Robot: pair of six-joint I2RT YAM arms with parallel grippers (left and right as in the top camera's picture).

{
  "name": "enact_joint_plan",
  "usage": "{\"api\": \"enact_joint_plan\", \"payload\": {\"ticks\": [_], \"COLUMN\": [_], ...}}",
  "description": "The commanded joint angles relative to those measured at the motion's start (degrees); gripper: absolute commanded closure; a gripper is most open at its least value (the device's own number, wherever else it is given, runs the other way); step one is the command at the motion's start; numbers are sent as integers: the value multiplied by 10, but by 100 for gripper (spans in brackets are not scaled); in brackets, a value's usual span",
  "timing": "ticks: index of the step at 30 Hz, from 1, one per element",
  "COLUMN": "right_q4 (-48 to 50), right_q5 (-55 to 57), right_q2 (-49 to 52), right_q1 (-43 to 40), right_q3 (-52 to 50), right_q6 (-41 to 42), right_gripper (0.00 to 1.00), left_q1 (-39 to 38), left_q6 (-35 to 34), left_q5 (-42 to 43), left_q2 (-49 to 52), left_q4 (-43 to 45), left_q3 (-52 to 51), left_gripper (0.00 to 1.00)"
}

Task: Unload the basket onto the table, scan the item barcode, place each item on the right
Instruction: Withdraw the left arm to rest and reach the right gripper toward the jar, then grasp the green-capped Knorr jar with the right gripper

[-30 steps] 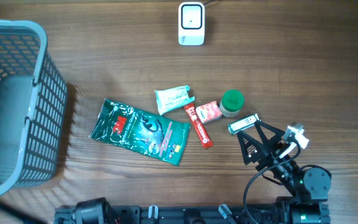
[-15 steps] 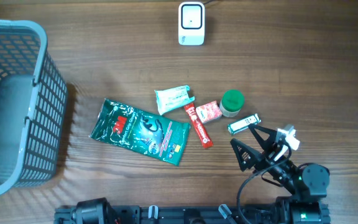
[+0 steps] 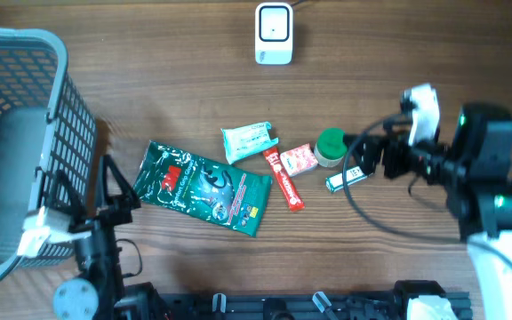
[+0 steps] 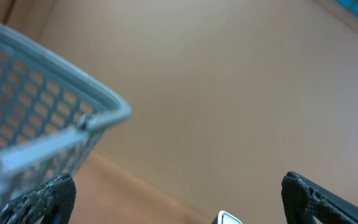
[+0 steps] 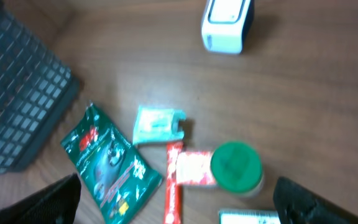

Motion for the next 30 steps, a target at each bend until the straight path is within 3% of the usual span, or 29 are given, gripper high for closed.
{"api": "enact_joint_plan", "payload": {"ticks": [1,6,12,18,21,23,30], "right_q4": [-85,-129,-128,-111,-105,-101,-55], "right_q5": [40,45,45,41,41,41,45], "right_q2": [87,133,133,133,138,142,166], "right_q1": [2,2,2,2,2,2,38], "right_q3": [112,153,153,153,149,149,149], "right_q6": [-47,-45,-46,-26,-25,-29,-30], "right_gripper": [0,0,0,0,0,0,0], "left_q1": [-2,-2,-2,-2,-2,-2,-2], "left_q6": [-56,-77,24,45,162,190,190], "left_q5": [13,14,14,-8,14,24,24], "left_q2": [-3,-3,8,54,90,97,97], "left_q4": [3,-7,-31,-29,-29,-29,-31], "left_q3": [-68,-141,-160,-160,-160,-160,-160], "left_gripper": [0,0,0,0,0,0,0]}}
